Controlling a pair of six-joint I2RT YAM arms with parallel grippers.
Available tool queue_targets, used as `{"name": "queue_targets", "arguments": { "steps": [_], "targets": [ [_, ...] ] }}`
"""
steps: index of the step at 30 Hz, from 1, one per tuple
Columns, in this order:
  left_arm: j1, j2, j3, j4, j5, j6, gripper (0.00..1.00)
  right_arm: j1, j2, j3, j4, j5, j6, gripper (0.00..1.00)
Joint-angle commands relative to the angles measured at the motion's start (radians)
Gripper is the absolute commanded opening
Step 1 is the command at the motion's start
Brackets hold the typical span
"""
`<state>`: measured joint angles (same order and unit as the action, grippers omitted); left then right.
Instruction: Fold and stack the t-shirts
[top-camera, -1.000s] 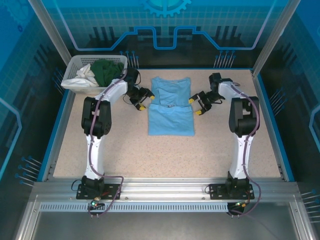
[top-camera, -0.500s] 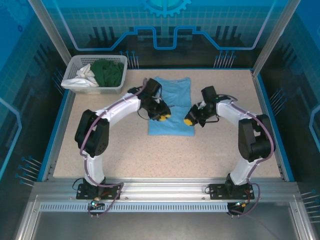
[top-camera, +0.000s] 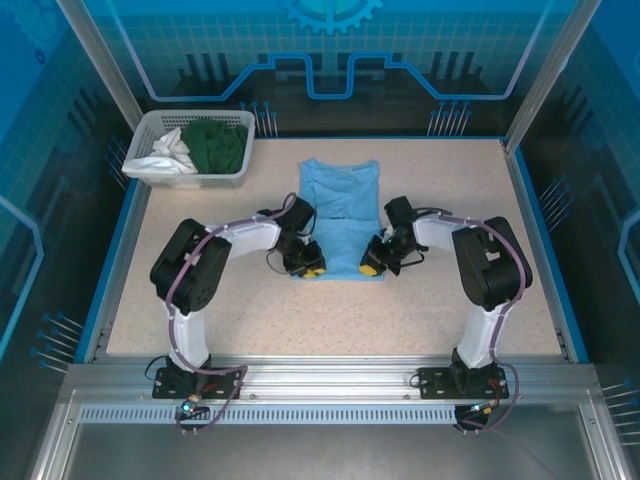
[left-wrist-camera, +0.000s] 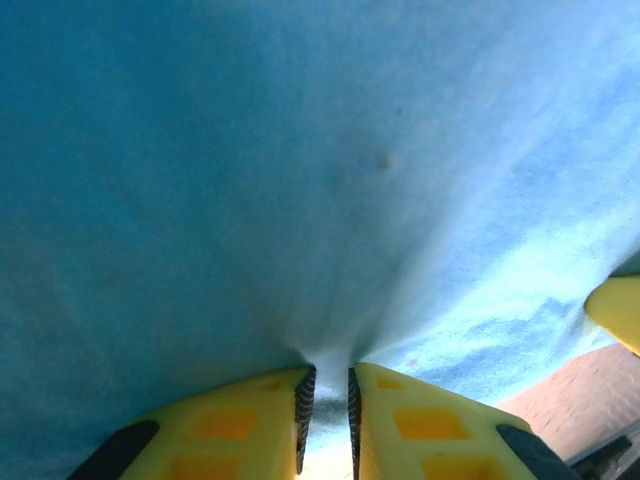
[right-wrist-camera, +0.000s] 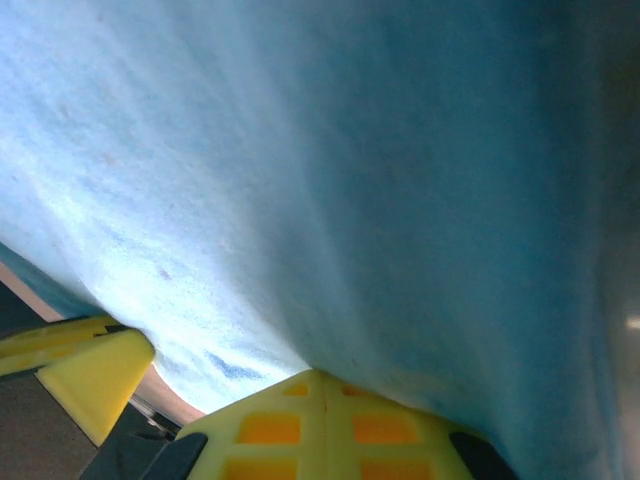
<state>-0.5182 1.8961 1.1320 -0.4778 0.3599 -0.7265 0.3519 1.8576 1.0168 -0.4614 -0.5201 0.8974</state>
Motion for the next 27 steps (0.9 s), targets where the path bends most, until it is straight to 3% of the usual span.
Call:
{"name": "queue_targets", "arguments": {
  "steps": [1, 8, 13, 16, 20, 27],
  "targets": [
    [-0.030, -0.078, -0.177, -0.074, -0.045, 0.001, 0.24, 0.081, -0.055, -0.115, -0.065, 0.122, -0.050, 0.00],
    [-0.051, -0.329, -0.348, -0.173, -0.065, -0.005, 0.31, 0.219, -0.281, -0.272, -0.075, 0.257, -0.079, 0.03],
    [-0.050, -0.443, -0.186, -0.303, -0.081, 0.033, 0.40, 0.220, -0.472, -0.251, -0.106, 0.270, -0.048, 0.14],
    [-0.049, -0.396, -0.058, -0.291, -0.047, 0.068, 0.38, 0.213, -0.524, -0.203, -0.110, 0.315, -0.005, 0.18],
    [-0.049, -0.217, 0.086, -0.209, -0.005, 0.125, 0.25, 0.160, -0.390, -0.078, -0.132, 0.324, 0.014, 0.11],
    [-0.009, 0.064, 0.324, -0.174, -0.088, 0.234, 0.19, 0.096, -0.060, 0.177, -0.187, 0.371, -0.024, 0.05]
  ]
}}
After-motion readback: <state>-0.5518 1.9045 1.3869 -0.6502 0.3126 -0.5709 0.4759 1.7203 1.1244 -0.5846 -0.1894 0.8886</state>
